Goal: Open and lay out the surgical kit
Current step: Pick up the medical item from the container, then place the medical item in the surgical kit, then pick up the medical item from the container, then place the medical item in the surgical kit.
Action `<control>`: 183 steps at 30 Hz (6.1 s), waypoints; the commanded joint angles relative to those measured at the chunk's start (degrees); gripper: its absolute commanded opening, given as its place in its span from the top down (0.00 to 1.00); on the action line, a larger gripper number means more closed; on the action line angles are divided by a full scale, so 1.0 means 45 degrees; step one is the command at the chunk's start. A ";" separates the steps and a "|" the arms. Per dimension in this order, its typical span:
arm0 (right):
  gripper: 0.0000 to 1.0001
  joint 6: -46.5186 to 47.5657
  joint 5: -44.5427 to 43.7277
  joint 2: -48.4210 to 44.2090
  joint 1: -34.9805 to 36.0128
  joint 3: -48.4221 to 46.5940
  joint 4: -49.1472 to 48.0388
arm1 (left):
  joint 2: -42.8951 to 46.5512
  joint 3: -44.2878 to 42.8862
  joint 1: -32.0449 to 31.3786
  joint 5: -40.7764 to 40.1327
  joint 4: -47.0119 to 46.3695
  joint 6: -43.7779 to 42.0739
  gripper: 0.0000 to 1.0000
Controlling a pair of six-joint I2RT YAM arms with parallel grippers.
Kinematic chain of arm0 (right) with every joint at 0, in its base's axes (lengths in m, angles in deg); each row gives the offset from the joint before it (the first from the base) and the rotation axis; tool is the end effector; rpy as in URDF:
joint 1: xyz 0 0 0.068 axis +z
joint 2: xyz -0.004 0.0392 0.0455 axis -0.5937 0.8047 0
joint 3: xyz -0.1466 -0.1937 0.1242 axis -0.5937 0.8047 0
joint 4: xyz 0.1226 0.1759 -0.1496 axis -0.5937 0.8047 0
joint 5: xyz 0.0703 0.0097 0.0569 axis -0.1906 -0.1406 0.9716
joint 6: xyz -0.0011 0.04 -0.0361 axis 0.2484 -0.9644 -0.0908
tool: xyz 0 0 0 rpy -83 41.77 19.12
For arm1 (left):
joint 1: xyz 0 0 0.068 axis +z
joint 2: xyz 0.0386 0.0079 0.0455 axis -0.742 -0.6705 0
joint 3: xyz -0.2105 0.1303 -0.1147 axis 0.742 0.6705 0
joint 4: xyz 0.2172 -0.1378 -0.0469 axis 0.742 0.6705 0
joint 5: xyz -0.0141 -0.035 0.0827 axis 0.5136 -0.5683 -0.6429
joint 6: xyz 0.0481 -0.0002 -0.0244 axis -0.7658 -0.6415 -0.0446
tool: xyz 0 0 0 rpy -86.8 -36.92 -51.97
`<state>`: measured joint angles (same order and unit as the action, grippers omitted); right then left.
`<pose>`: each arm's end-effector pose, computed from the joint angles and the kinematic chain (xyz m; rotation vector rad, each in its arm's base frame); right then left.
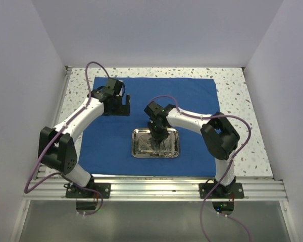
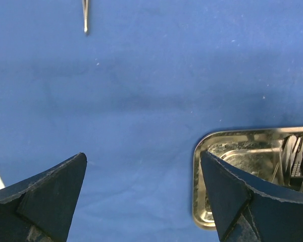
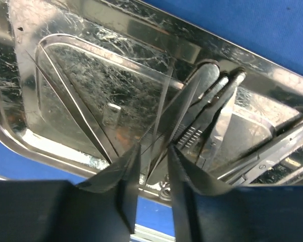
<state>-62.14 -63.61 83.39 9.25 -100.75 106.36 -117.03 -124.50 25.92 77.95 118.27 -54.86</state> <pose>0.2659 0.2755 0.1711 -0.4973 2.9165 0.3054 0.3090 -0.1190 0.2679 -0.0559 2.6130 -0.0712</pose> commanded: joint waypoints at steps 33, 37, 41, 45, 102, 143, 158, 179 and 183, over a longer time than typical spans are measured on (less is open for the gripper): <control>1.00 -0.3942 0.0653 0.8196 -0.0285 -1.3570 -0.2825 | 0.6708 0.0530 0.0118 -0.0154 0.2157 0.1445 0.00; 1.00 -0.5329 0.0244 0.9232 -0.0520 -1.4915 -0.3998 | 0.7432 0.0336 0.0118 -0.0622 0.3132 0.1386 0.00; 1.00 -0.6228 -0.0675 0.9547 -0.0617 -1.5271 -0.5091 | 0.8000 0.0023 0.0118 -0.1440 0.3934 0.1308 0.00; 1.00 -0.6600 -0.1321 0.9742 -0.0832 -1.5232 -0.5562 | 0.8526 -0.0212 0.0118 -0.1989 0.4599 0.1230 0.00; 0.02 -0.2072 -0.2727 -1.2599 -0.2805 0.1976 0.2659 | -0.2094 0.0357 -0.6463 -0.1599 0.0283 0.9842 0.14; 0.01 -0.0136 -0.3704 -1.3091 -0.2434 0.1331 0.3853 | -0.2080 -0.2378 -0.6681 -0.3844 0.2979 0.9065 1.00; 0.02 -0.1600 -0.3724 -1.1526 -0.2434 0.1720 0.2973 | -0.5019 -0.4288 -0.0550 -0.3806 -0.2021 -0.0858 1.00; 0.01 -0.1993 -0.2766 -0.9632 -0.2434 0.3127 0.1273 | -0.3841 -0.3212 0.0412 -0.1415 -0.3948 -0.1216 0.00; 0.02 -0.1778 -0.2825 -0.9807 -0.2434 0.3517 0.1312 | -0.2548 -0.1405 0.0626 0.2596 -0.4640 0.0211 0.06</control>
<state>-70.49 -76.70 40.16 -1.92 -86.09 113.93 -134.19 -134.13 28.30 74.89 105.07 -58.80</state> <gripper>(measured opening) 0.985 0.983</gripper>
